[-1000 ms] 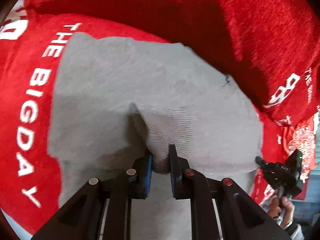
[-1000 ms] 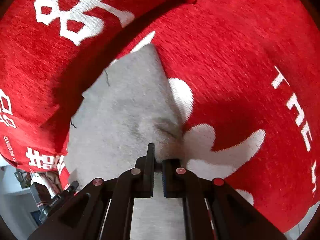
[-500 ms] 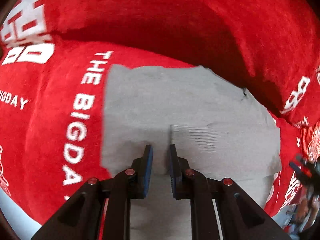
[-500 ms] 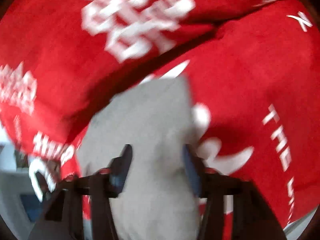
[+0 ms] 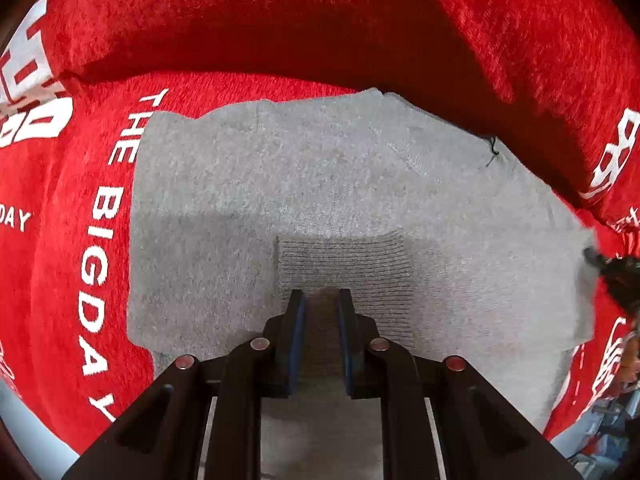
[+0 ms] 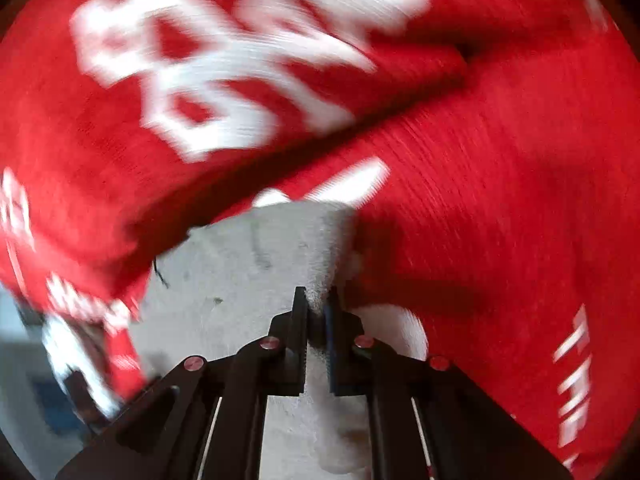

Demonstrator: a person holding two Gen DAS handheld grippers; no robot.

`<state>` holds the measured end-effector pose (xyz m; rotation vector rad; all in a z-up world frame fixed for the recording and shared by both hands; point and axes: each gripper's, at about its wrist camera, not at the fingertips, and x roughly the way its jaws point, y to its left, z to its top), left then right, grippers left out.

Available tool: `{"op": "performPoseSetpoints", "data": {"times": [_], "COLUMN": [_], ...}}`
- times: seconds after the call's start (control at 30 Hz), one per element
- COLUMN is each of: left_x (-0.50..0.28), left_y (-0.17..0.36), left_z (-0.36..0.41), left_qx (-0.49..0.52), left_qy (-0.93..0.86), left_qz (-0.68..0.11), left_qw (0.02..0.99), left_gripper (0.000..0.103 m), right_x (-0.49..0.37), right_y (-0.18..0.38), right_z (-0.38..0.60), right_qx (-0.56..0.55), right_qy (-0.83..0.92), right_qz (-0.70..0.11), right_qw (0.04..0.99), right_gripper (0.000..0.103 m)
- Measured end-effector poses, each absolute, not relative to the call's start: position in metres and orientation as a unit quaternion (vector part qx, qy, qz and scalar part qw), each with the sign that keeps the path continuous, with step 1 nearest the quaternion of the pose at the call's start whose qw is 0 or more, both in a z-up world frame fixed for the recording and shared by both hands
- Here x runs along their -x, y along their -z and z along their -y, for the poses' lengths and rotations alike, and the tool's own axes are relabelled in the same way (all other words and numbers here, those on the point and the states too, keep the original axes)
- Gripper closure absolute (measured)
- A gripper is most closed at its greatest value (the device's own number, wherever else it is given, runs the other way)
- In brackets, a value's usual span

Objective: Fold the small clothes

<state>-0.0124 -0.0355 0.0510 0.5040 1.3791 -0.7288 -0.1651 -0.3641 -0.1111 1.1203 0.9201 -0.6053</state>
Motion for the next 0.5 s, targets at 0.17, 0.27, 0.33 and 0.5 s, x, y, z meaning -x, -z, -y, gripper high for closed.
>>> {"op": "performPoseSetpoints", "data": {"times": [0.17, 0.27, 0.33, 0.5], "left_x": [0.023, 0.024, 0.023, 0.007], "left_y": [-0.047, -0.045, -0.047, -0.059], "left_z": [0.052, 0.059, 0.062, 0.056], "left_qx": [-0.251, -0.262, -0.269, -0.341], "left_qy": [0.321, 0.315, 0.314, 0.191], "left_qz": [-0.596, -0.587, -0.583, -0.591], "left_qw": [0.692, 0.698, 0.699, 0.706], "left_gripper": [0.086, 0.086, 0.086, 0.086], "right_x": [0.141, 0.146, 0.152, 0.198], "right_y": [0.119, 0.138, 0.135, 0.122], "right_z": [0.363, 0.362, 0.363, 0.367], "right_qx": [-0.374, -0.376, -0.389, -0.457], "right_qy": [0.315, 0.323, 0.344, 0.368], "right_qz": [-0.504, -0.514, -0.503, -0.470], "right_qw": [0.712, 0.700, 0.691, 0.659], "right_gripper": [0.095, 0.094, 0.093, 0.093]}}
